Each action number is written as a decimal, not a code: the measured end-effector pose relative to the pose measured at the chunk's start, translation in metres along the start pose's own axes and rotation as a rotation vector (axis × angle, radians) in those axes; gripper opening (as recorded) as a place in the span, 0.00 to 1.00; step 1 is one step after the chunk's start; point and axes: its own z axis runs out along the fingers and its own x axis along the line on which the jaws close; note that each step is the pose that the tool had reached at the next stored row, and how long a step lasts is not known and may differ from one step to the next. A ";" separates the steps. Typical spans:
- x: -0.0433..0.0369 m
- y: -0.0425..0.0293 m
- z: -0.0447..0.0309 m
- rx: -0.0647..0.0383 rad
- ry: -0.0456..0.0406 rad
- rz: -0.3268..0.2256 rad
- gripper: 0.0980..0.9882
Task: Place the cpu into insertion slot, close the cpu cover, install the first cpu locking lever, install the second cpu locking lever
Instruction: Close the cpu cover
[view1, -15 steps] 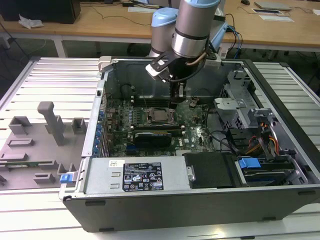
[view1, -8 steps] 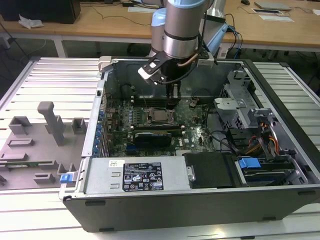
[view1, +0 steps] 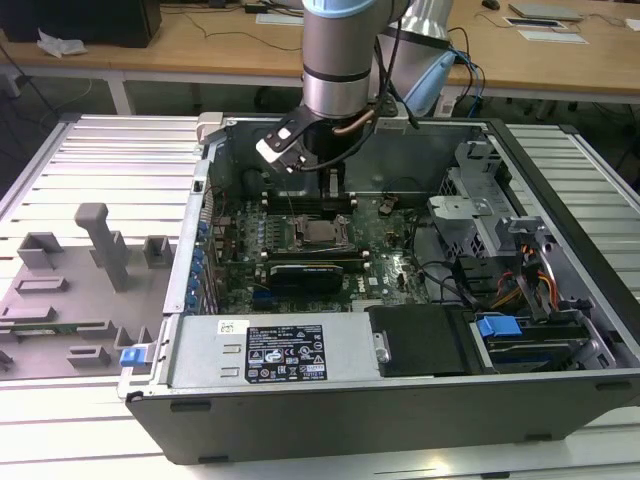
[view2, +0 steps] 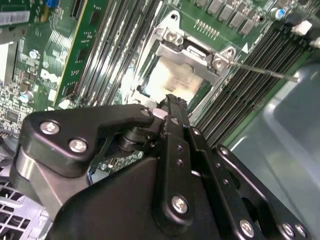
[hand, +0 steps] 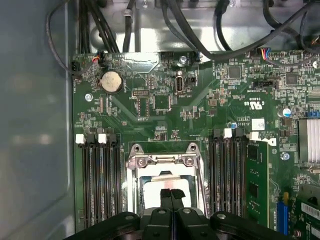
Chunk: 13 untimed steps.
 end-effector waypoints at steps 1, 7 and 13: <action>0.0000 -0.0001 0.0000 0.000 0.0000 0.000 0.01; -0.0001 -0.0002 0.0000 -0.001 -0.0040 -0.075 0.01; -0.0001 -0.0002 -0.0001 -0.002 -0.0166 -0.225 0.01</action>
